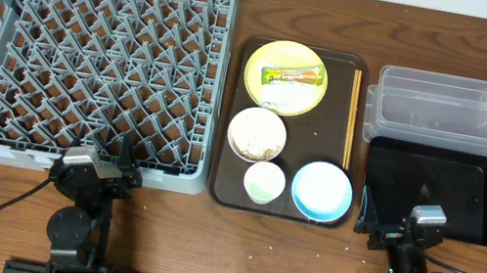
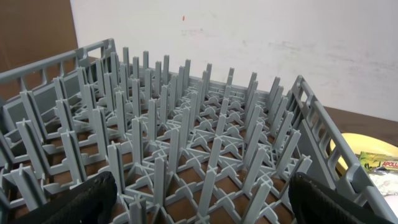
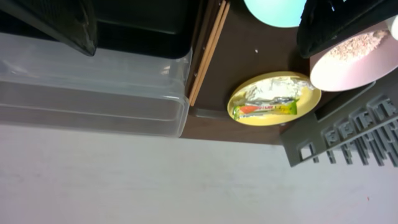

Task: Sort waste into correct bins and load items into the dishwasher
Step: 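Raise the right gripper from rest toward the tray, then reach the right gripper over the yellow plate and grasp the wrapper and tissue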

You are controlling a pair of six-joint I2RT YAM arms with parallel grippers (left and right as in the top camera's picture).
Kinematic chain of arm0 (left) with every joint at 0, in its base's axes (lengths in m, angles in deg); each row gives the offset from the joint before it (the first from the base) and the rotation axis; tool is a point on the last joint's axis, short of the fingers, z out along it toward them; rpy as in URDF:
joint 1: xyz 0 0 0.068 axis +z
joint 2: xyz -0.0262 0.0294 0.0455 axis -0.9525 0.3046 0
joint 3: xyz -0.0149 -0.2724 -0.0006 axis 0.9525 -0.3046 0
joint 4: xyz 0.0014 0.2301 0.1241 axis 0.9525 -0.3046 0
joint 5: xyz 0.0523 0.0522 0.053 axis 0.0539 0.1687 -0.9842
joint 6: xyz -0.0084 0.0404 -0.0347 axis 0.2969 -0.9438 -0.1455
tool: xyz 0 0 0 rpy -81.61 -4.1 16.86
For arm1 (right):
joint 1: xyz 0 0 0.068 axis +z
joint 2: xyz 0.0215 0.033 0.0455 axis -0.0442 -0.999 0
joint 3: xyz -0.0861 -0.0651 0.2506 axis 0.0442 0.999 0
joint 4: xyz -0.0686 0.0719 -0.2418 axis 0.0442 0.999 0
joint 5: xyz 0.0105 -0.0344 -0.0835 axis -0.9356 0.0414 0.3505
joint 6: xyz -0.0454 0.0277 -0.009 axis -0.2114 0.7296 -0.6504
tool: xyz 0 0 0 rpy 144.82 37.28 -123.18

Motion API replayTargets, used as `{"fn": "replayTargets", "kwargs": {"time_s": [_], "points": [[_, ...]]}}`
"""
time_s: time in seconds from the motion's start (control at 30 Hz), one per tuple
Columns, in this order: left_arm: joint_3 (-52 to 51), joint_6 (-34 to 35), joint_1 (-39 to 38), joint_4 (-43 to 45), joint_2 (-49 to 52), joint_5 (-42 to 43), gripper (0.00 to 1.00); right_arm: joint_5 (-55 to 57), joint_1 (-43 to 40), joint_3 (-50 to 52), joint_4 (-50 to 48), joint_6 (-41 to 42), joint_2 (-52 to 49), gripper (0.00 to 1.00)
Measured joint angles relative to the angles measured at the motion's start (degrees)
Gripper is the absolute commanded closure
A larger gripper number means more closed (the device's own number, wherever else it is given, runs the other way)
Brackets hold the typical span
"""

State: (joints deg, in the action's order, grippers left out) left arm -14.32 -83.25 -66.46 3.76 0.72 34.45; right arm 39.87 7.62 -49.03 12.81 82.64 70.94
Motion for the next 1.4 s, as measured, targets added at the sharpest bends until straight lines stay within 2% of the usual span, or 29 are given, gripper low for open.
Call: {"fn": "replayTargets", "kwargs": {"time_s": [0.3,1.03,1.4], "points": [[0.00,0.00,0.00,0.00,0.00,0.00,0.11,0.00,0.00,0.00,-2.10,0.00,0.00,0.01],[0.00,-0.02,0.00,-0.02,0.00,0.02,0.11,-2.19,-0.02,-0.46,-16.61,-0.11,-0.33,0.01],[0.00,-0.20,0.00,-0.02,0.02,0.02,0.11,-4.42,0.00,-13.53,-17.20,-4.44,-13.49,0.01]]}}
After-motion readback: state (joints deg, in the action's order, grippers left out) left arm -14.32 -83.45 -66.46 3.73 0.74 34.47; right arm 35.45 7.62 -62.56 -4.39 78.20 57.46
